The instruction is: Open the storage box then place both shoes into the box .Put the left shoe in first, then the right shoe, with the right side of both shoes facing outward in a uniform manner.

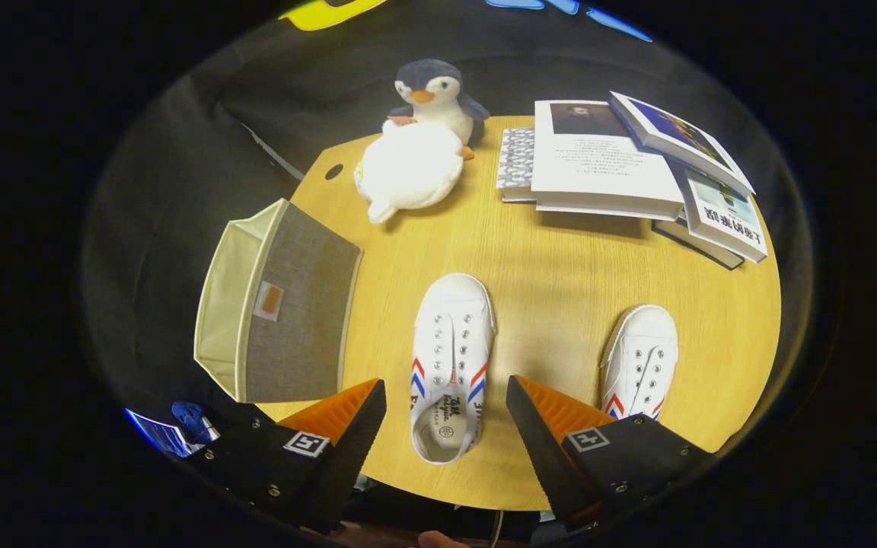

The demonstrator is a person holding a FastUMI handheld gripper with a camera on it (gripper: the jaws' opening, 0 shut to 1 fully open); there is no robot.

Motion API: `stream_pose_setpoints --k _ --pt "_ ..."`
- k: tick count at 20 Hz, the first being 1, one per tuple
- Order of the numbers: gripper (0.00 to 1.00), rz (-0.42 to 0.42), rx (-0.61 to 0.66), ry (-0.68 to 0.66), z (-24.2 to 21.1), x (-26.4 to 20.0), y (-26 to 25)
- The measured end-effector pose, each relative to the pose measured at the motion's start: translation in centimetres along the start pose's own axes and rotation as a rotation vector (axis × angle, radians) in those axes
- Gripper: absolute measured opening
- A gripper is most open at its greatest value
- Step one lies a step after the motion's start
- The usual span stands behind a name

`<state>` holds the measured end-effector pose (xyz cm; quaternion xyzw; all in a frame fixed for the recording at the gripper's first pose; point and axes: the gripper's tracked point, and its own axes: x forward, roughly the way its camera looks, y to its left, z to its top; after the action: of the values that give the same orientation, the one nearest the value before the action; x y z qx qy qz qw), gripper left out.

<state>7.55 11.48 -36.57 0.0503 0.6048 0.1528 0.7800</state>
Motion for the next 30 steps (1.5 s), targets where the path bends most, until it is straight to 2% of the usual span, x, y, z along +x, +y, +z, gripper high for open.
stream_pose_setpoints --k 11,14,15,16,17,19,20,21,22,25,30 --pt "0.97 -0.117 -0.142 0.203 -3.8 6.7 -3.8" --pt "0.93 -0.125 -0.170 0.226 -3.8 8.2 -3.8" --pt "0.87 -0.144 -0.186 0.227 -3.9 8.7 -4.0" --pt "0.72 -0.138 -0.203 0.234 -3.7 9.0 -3.7" --pt "0.70 -0.085 -0.204 0.240 -4.0 9.6 -2.5" --pt "0.22 -0.088 -0.222 0.249 -4.1 9.1 -2.2" --pt "0.21 -0.094 -0.205 0.244 -4.2 9.3 -2.7" --pt "0.08 -0.091 -0.177 0.242 -3.9 8.5 -2.4" --pt "0.02 -0.069 -0.146 0.243 -4.1 8.6 -2.4" --pt "0.02 -0.033 -0.069 0.260 -3.9 7.6 -2.2" --pt "0.02 -0.021 -0.076 0.258 -3.1 4.5 -1.7"
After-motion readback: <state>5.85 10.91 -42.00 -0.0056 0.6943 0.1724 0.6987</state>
